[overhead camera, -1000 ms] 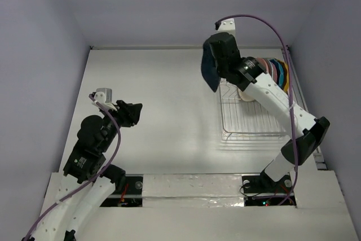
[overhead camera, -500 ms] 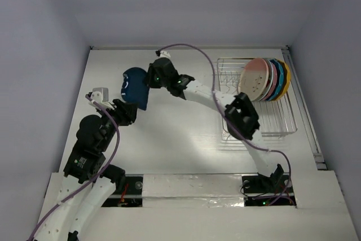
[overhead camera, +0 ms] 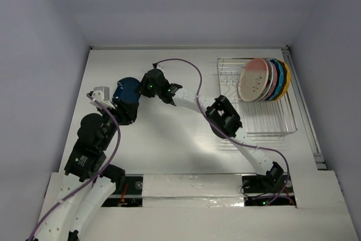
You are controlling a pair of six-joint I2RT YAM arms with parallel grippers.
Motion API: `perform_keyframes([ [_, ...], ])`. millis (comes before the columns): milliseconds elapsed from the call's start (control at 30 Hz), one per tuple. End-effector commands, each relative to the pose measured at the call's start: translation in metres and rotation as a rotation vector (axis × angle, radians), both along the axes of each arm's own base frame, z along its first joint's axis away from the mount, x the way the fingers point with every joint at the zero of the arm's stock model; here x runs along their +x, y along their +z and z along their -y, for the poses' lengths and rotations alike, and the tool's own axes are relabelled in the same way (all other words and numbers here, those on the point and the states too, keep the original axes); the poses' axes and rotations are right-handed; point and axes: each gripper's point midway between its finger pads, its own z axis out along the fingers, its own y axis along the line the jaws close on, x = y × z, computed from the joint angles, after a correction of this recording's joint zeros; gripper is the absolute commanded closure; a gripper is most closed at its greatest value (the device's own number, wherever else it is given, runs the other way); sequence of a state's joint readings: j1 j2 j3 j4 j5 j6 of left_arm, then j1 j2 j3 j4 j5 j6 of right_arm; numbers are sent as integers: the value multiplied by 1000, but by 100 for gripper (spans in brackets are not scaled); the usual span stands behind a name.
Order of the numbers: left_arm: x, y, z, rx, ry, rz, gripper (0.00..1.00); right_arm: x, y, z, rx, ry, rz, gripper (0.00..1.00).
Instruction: Unload the plates from the dish rack
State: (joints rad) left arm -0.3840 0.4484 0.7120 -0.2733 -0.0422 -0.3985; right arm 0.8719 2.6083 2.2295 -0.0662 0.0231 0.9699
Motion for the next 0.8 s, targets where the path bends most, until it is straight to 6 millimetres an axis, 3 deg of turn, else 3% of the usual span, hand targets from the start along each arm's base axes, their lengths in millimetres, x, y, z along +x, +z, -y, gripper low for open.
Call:
perform_keyframes([
  [0,5,7,0,-9,4,28,63,0,83,-15,264,3,44,64],
  [67,5,6,0,-10,6,26,63,-3,76,-16,260,22,34,53],
  [267,6,4,1,-6,4,18,63,-7,69,-12,201,31,18,35],
  [300,6,4,1,-7,3,18,63,-8,75,-10,198,30,27,30],
  [400,6,4,1,-7,4,19,63,-10,69,0,144,20,34,14],
  [467,6,4,1,-7,6,19,63,-5,80,9,107,-16,70,6],
  [567,5,4,0,-9,9,18,63,-2,74,32,-31,-68,78,2],
  [767,3,8,-3,-18,22,35,62,1,73,57,-193,-82,142,0],
])
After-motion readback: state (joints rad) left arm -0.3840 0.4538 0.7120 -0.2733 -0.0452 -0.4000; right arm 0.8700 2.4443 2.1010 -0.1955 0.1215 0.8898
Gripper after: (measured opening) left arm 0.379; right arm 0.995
